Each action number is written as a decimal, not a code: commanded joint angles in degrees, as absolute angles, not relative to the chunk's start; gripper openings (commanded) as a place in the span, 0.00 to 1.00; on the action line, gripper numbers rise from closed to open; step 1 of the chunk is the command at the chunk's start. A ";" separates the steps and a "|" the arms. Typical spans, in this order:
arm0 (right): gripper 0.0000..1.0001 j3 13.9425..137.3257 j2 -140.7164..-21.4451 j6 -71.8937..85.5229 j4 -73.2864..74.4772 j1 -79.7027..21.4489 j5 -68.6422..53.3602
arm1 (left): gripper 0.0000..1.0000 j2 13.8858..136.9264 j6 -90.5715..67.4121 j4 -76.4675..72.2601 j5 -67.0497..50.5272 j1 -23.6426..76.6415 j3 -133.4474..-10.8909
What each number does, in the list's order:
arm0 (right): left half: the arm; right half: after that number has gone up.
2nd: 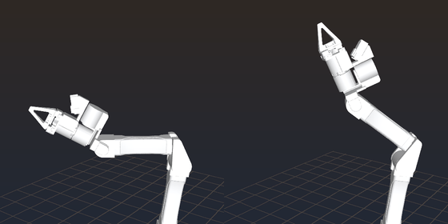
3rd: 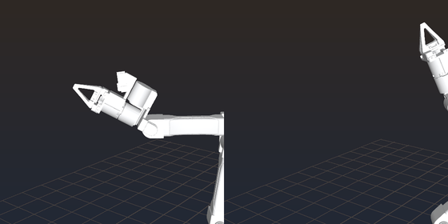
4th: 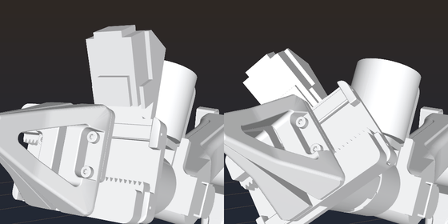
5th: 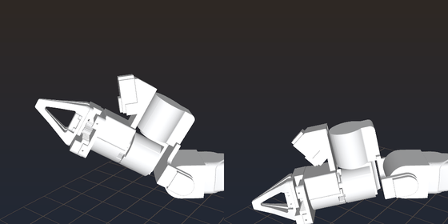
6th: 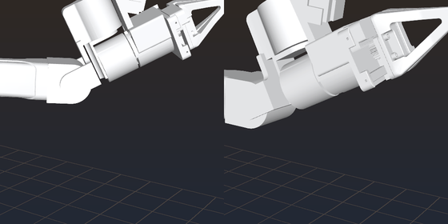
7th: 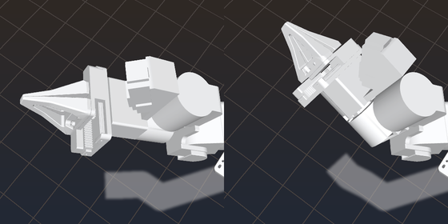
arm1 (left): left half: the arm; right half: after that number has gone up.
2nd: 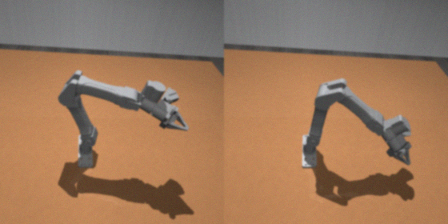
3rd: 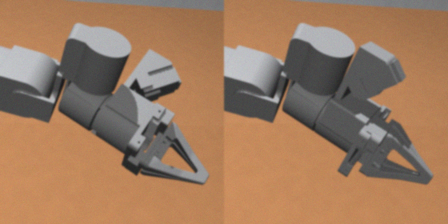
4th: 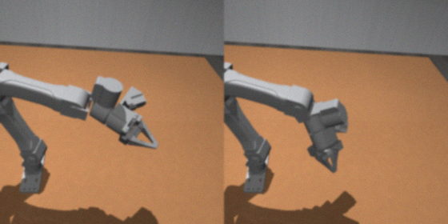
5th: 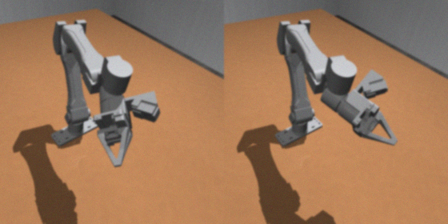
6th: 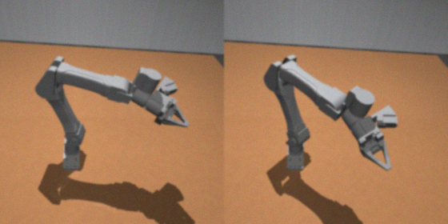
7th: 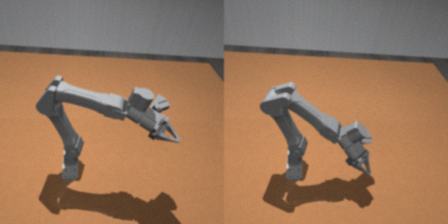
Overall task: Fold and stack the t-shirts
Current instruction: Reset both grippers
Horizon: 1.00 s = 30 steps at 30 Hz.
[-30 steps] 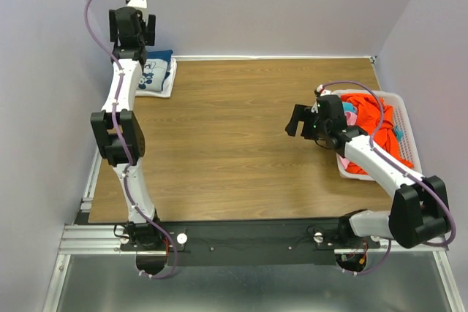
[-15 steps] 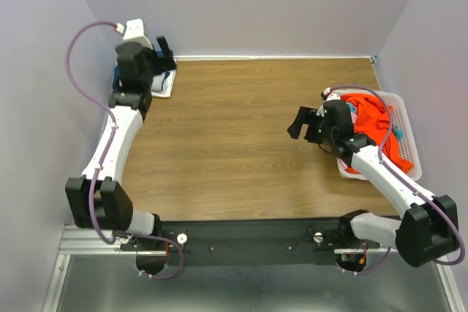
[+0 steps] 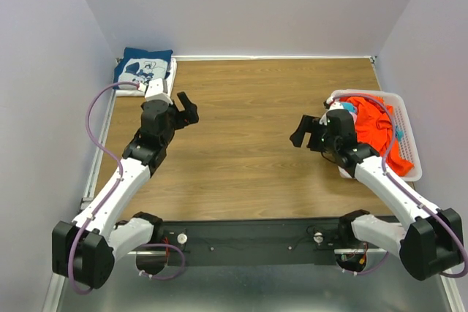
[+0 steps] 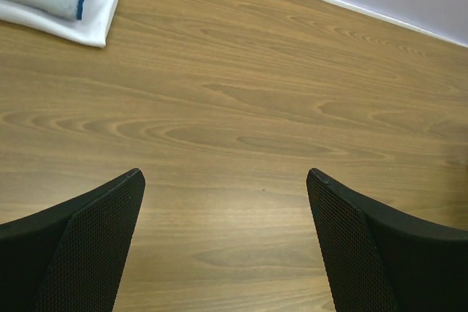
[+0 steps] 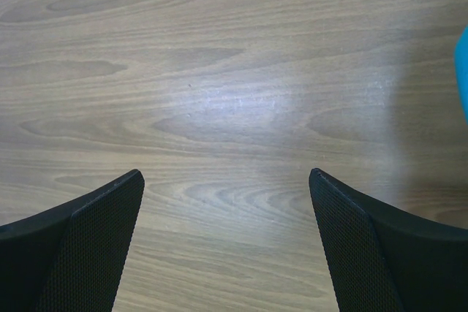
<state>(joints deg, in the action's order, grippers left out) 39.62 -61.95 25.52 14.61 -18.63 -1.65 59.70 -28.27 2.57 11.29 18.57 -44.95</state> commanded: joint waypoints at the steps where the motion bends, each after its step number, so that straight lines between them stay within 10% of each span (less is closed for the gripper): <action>1: 1.00 37.01 -60.12 26.10 14.33 -18.28 -2.46 | 0.98 56.44 -32.78 2.02 11.43 19.34 -40.09; 30: 1.00 24.26 -48.43 29.71 7.38 -18.19 1.23 | 0.98 47.46 -36.21 1.23 16.78 19.69 -29.44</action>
<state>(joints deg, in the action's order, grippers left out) 25.41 -49.39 29.02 8.86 -18.63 -1.52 48.71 -35.51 2.35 14.11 19.27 -29.76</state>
